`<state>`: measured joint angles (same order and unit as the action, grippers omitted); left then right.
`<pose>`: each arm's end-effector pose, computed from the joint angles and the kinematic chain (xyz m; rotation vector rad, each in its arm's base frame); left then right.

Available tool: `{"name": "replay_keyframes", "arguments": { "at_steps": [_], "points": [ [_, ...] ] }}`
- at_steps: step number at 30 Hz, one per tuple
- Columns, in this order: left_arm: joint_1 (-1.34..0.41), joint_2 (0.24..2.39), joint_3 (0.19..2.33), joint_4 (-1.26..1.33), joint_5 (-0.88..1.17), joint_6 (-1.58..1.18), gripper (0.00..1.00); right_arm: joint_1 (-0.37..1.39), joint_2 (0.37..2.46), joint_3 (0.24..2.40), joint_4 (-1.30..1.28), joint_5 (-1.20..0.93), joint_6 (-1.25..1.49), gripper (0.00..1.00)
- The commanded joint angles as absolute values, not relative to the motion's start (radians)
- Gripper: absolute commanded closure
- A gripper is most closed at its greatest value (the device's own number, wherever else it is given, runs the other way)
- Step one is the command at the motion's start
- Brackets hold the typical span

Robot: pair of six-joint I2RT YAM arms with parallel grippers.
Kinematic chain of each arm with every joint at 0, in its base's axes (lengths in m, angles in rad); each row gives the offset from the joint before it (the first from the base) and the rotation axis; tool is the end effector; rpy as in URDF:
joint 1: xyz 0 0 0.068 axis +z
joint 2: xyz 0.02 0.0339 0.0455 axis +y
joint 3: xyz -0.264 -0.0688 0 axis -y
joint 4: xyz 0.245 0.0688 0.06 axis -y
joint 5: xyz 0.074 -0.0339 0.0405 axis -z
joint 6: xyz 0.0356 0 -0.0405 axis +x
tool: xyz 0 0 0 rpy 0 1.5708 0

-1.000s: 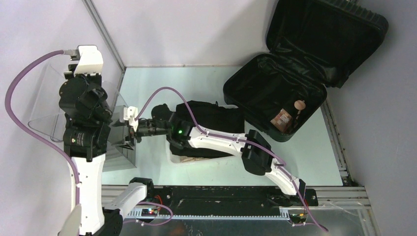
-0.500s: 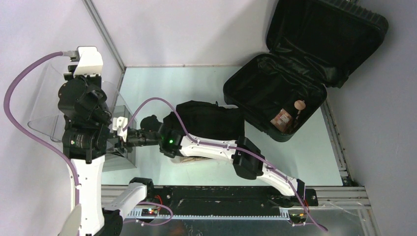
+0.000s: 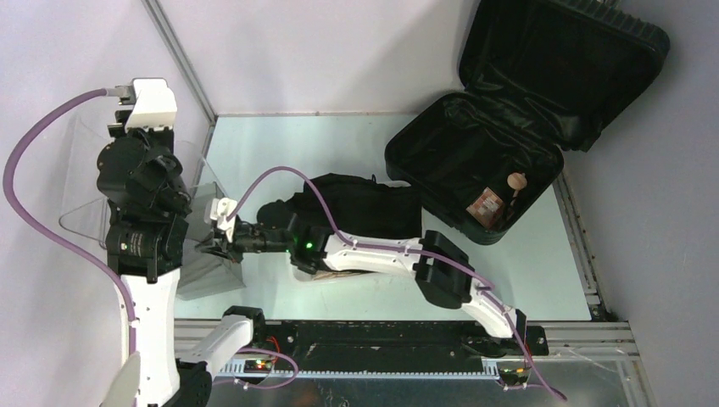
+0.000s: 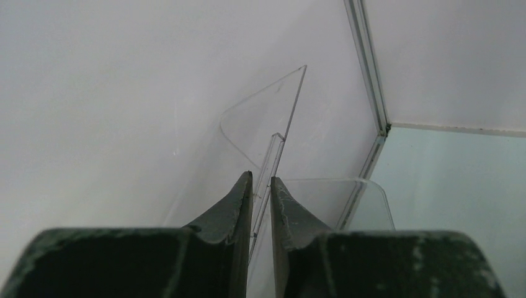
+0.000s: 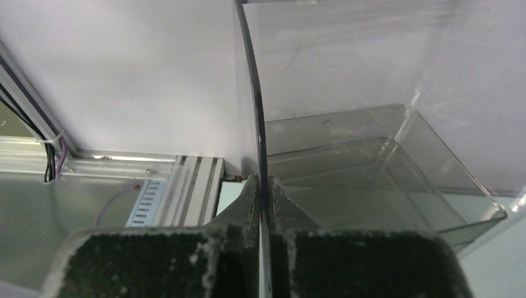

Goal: Open, take out, and arrange the luggage
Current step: Adjust the storage box at the corner of the board.

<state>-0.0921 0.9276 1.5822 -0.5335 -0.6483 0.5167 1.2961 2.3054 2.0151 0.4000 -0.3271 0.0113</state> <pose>0.1226 0.0103 0.5339 -0.0889 1.5250 0.8089 0.1398 0.5382 0.3086 -1.1799 1.0909 1.2797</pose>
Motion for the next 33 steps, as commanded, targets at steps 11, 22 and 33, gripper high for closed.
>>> {"name": "replay_keyframes", "arguments": {
  "at_steps": [11, 22, 33],
  "points": [
    [-0.079, 0.924, 1.577, -0.505, -0.8, 0.6, 0.76, 1.326, 2.074, 1.802, 0.432, -0.15, -0.091, 1.0],
    [-0.078, 0.934, 1.501, -0.403, -0.968, 0.651, 0.25, 1.365, 2.054, 1.744, 0.465, 0.0, -0.098, 1.0],
    [-0.078, 0.953, 1.568, -0.45, -0.906, 0.615, 0.01, 1.38, 2.099, 1.823, 0.451, 0.123, -0.09, 1.0]
  ]
}}
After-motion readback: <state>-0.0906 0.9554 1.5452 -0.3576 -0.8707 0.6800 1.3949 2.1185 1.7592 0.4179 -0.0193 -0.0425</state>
